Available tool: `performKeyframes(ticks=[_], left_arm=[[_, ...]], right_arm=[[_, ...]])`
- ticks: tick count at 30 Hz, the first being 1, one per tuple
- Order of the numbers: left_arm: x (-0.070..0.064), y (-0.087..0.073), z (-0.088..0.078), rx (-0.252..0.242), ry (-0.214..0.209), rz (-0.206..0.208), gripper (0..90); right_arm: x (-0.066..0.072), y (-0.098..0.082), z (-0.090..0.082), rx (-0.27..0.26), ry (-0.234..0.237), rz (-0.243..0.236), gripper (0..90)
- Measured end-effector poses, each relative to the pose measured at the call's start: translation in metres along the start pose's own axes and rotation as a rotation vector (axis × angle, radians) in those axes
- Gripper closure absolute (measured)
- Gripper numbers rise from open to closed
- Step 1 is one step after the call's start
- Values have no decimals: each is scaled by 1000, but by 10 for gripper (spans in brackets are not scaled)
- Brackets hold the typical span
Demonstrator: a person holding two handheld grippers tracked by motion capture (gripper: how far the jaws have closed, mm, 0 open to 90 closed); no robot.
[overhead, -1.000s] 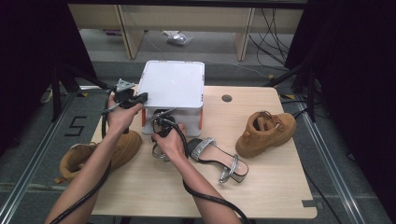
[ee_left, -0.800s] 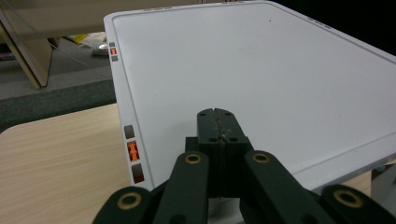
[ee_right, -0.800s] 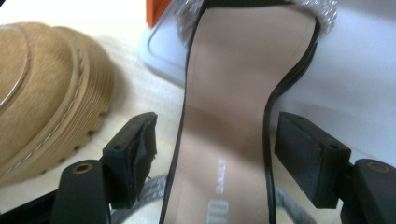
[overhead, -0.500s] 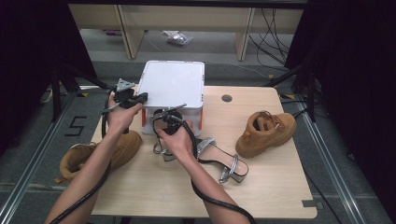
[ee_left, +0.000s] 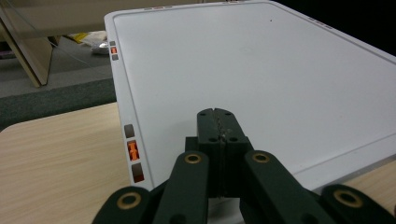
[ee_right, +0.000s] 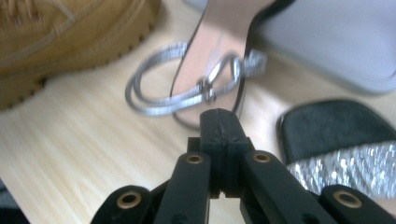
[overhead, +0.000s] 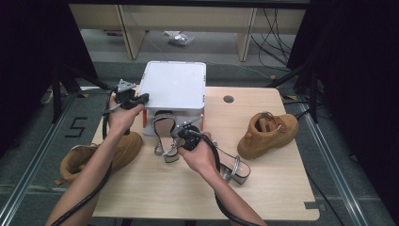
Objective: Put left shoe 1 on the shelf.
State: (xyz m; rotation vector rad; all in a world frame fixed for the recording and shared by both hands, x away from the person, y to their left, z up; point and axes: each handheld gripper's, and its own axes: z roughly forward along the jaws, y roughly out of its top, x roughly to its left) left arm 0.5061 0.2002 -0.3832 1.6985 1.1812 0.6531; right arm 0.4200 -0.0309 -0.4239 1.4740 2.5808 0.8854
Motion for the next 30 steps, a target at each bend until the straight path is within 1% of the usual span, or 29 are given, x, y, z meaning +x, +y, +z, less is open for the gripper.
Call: performKeyframes(ticks=[1, 3, 4, 5, 6, 8, 9, 10, 12, 13, 14, 15, 16, 18, 19, 20, 21, 22, 23, 25, 27, 28, 30], left_arm=[[0, 0, 0, 1, -1, -2, 896], [0, 0, 0, 1, -2, -3, 896], [0, 0, 0, 1, -1, -4, 897], [0, 0, 0, 3, 2, -3, 896], [0, 0, 0, -1, 0, -2, 896], [0, 0, 0, 0, -2, -4, 896], [0, 0, 0, -1, -4, -6, 896], [1, 0, 0, -2, -5, -7, 896], [1, 0, 0, -2, -5, -5, 896], [0, 0, 0, -1, -4, -4, 897], [1, 0, 0, 1, -4, -3, 896], [1, 0, 0, 2, -4, -3, 897], [0, 0, 0, 3, -3, -2, 897], [0, 0, 0, 3, -2, -3, 896], [0, 0, 0, 2, -1, -4, 897], [0, 0, 0, 2, -2, -5, 897], [0, 0, 0, 2, -2, -4, 897], [0, 0, 0, 3, -2, -4, 897], [0, 0, 0, 2, -2, -4, 897], [0, 0, 0, 2, -2, -4, 897], [0, 0, 0, 2, -1, -6, 897], [-1, 1, 0, 8, 3, -5, 897], [0, 1, 0, 4, 0, -7, 897]], right_arm=[[0, -5, 2, 19, 20, -16, 900], [1, -10, 9, 43, 19, -9, 900], [1, -14, 13, 53, 33, -25, 900], [0, -15, 18, 49, 38, -49, 900], [3, -17, 22, 67, 37, -23, 900], [4, -19, 32, 62, 45, -48, 900], [6, -20, 35, 62, 39, -47, 900], [6, -20, 39, 63, 30, -65, 900], [9, -21, 44, 60, 19, -58, 900], [10, -20, 46, 63, 21, -41, 900], [10, -20, 49, 41, 19, -58, 900], [11, -20, 50, 48, 9, -45, 900], [11, -20, 52, 38, 2, -59, 900], [11, -19, 55, 30, 13, -49, 900], [12, -20, 56, 24, 12, -36, 900], [12, -20, 57, 11, 21, -45, 900], [12, -20, 57, 6, 22, -37, 900], [15, -20, 57, 6, 29, 11, 900], [14, -20, 58, -17, 15, -25, 900], [15, -19, 57, -30, 2, -20, 900], [14, -16, 56, -42, -2, -16, 900], [14, -15, 56, -51, 4, -17, 900], [16, -11, 55, -65, -6, -21, 900]])
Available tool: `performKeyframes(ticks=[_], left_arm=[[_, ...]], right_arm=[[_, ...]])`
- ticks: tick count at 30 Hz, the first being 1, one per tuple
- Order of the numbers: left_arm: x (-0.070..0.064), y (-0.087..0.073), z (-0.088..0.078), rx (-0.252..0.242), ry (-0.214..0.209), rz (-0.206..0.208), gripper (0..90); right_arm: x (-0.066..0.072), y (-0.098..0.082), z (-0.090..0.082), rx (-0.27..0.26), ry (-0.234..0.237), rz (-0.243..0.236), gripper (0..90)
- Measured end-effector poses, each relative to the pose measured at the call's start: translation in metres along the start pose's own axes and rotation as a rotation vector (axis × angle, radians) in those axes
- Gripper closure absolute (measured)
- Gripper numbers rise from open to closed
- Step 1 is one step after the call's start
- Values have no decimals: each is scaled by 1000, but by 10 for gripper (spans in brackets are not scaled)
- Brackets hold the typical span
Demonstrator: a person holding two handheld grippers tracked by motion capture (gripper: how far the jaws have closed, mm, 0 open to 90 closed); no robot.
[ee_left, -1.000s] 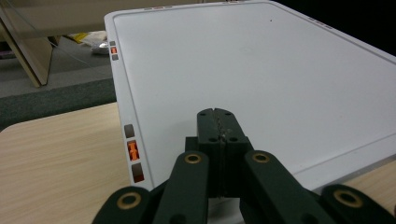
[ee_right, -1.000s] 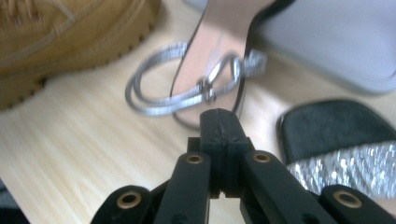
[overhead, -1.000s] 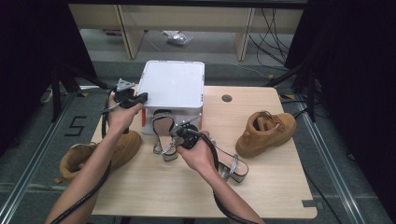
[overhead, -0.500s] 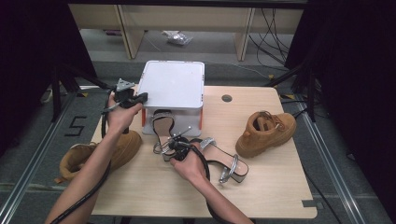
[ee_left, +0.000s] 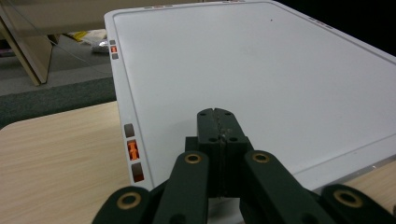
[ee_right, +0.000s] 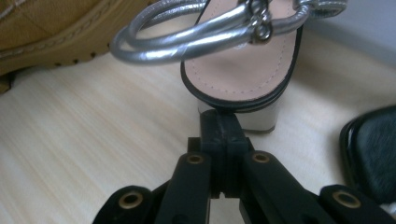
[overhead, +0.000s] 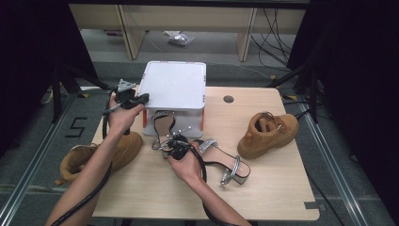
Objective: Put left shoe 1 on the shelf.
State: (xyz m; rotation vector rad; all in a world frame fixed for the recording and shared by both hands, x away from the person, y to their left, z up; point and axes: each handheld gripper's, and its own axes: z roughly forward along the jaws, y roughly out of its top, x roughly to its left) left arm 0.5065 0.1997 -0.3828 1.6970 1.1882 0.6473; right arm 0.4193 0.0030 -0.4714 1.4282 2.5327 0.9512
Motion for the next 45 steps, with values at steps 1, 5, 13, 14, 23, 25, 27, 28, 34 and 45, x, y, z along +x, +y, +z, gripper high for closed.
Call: performKeyframes(ticks=[1, 5, 13, 14, 23, 25, 27, 28, 34, 45], left_arm=[[0, 0, 0, -2, -4, -2, 897], [0, 0, 0, 2, -5, -2, 897], [1, 1, 0, 7, -3, -1, 897], [1, 1, 0, 7, -3, -2, 897], [1, 0, 0, 2, -9, -1, 897], [1, 0, 0, 2, -9, -1, 897], [1, 1, 0, 9, -5, 1, 897], [1, 0, 0, 3, -8, 1, 897], [1, 1, 0, 4, -9, 2, 897], [1, 1, 0, 3, -9, 5, 897]], right_arm=[[1, 2, -1, -6, -8, -3, 900], [3, 9, 0, -32, -18, -15, 900], [6, 24, 11, -80, -8, -6, 900], [5, 26, 12, -83, -13, -17, 900], [8, 39, 17, -115, -49, -25, 900], [7, 40, 18, -122, -51, -16, 900], [6, 41, 18, -126, -60, -27, 900], [6, 42, 19, -126, -61, -26, 900], [5, 46, 22, -153, -83, -24, 900], [3, 54, 30, -187, -106, -51, 900]])
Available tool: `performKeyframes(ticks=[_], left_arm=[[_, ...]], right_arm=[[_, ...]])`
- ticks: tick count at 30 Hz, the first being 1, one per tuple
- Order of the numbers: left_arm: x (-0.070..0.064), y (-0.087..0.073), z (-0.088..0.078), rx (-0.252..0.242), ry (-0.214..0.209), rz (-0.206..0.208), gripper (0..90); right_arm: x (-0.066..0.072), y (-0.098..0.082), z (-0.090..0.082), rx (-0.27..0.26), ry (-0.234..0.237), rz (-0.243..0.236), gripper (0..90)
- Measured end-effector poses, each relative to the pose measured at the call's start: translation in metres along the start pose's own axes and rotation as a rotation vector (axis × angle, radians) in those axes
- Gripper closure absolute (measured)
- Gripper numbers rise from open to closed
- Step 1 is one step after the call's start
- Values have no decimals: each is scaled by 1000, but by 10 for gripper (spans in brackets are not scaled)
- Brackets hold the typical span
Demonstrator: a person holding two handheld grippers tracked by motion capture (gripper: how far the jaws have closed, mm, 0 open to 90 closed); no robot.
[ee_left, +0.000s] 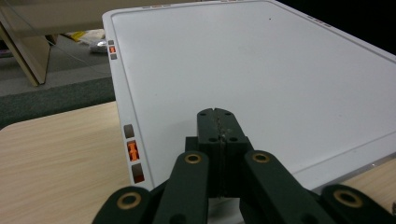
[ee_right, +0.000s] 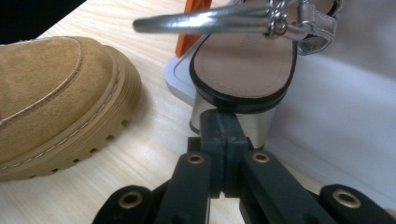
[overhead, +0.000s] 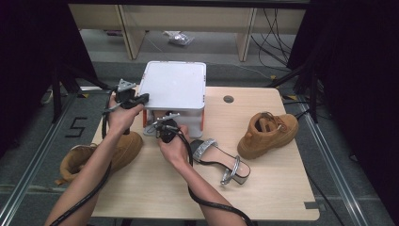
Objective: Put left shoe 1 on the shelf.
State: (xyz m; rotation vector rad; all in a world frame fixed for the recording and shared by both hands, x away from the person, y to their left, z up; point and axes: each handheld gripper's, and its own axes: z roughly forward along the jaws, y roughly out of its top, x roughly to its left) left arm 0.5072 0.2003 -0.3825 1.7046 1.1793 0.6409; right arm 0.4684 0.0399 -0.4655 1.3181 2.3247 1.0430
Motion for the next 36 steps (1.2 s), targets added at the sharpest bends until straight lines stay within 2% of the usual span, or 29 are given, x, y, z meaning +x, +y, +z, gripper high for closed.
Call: performKeyframes(ticks=[3, 5, 13, 19, 20, 36], left_arm=[[0, 0, 0, -1, -1, -2, 897], [0, 0, 0, -1, -2, -4, 897], [0, 0, 0, -3, -2, -5, 897], [0, 0, 0, -3, -2, -4, 897], [0, 0, 0, -3, -2, -4, 897], [0, 0, 0, -1, -4, -1, 897]], right_arm=[[0, 2, 2, -3, -2, 14, 900], [0, 3, 4, -13, -2, 1, 900], [2, 5, 12, -17, -12, 7, 900], [5, 7, 19, -24, -13, -6, 900], [5, 7, 20, -19, -17, -22, 900], [13, 10, 35, -22, -14, -46, 900]])
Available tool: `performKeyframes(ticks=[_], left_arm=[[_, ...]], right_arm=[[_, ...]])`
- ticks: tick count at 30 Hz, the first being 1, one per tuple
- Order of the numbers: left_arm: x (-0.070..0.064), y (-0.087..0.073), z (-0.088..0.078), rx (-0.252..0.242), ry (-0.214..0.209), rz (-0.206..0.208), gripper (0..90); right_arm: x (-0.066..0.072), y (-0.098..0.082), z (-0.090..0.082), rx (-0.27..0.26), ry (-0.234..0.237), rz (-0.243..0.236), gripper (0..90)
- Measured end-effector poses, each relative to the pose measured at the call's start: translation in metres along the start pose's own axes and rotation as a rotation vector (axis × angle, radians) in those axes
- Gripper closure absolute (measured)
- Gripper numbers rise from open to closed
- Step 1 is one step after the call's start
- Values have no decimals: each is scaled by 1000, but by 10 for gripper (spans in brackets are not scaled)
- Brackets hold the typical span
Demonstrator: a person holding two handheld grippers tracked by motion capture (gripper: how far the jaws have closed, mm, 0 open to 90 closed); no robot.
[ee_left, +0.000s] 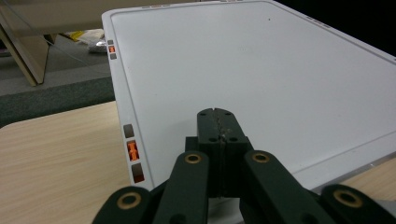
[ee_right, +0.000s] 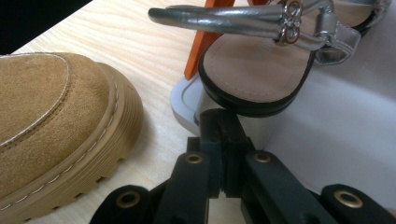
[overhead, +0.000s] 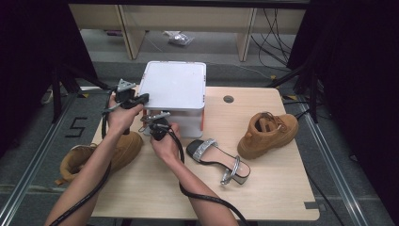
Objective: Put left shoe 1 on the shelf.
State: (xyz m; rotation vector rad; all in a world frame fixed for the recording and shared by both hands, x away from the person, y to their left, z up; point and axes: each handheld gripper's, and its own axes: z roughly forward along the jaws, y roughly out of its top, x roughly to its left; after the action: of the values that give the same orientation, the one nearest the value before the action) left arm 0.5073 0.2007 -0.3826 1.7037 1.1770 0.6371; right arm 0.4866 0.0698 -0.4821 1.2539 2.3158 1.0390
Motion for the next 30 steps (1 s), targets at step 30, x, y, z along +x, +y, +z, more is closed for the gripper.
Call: performKeyframes(ticks=[30], left_arm=[[1, 0, 0, -2, -3, -4, 897]], right_arm=[[3, 1, 0, 36, 12, -34, 738]])
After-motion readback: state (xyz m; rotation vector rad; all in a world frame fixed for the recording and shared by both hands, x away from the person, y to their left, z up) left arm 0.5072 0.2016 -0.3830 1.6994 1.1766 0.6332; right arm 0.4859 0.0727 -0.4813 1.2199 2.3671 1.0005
